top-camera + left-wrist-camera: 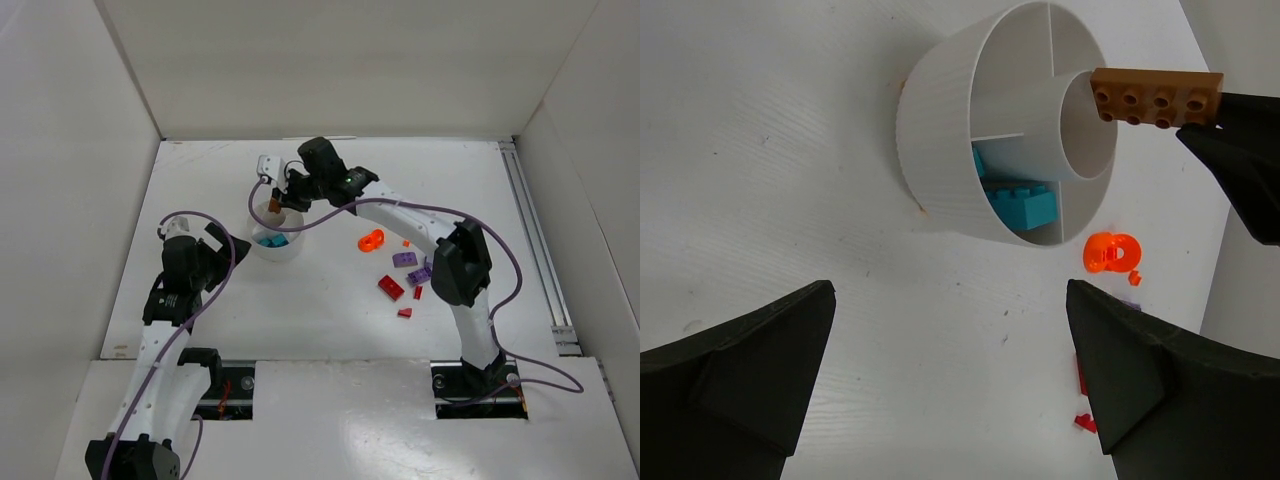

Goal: Sort the legos into containers by color

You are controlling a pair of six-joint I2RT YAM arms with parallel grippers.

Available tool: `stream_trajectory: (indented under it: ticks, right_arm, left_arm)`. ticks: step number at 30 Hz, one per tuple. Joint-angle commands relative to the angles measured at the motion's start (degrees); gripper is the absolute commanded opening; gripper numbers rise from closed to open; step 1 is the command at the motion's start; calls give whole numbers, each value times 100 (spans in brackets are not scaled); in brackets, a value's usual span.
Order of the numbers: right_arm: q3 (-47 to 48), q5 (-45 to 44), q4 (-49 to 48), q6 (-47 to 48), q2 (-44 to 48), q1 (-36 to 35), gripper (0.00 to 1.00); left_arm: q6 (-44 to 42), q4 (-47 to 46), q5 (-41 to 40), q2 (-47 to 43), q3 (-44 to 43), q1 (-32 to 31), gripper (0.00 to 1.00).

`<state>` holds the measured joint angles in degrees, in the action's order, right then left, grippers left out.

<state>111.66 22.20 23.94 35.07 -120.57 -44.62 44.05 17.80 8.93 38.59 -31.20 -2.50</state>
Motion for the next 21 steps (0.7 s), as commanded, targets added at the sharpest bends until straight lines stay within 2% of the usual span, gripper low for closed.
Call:
stream_trajectory:
  ticks: [1,13,16,17,20,21]
  right_arm:
    - [50,-49,5,-97,77,-99,0]
    - [-531,-154,-109,-97,429,-205,1]
    - [-479,-154,-109,-150,429,-205,19]
    - [-478,-154,-109,-150,429,-205,31]
    - [-425,-154,-109,-150,377,-205,51]
    - [-364,-102,-109,-150,377,-205,53]
  left_arm:
    - [-2,-225,118,26,35,22,100]
    - [-55,-277,171,-27,35,22,100]
    - [-55,-277,223,-27,35,22,100]
    - [-55,-277,223,-27,35,22,100]
    - [-107,-277,284,-27,35,22,100]
    - [-107,-277,285,-27,35,22,100]
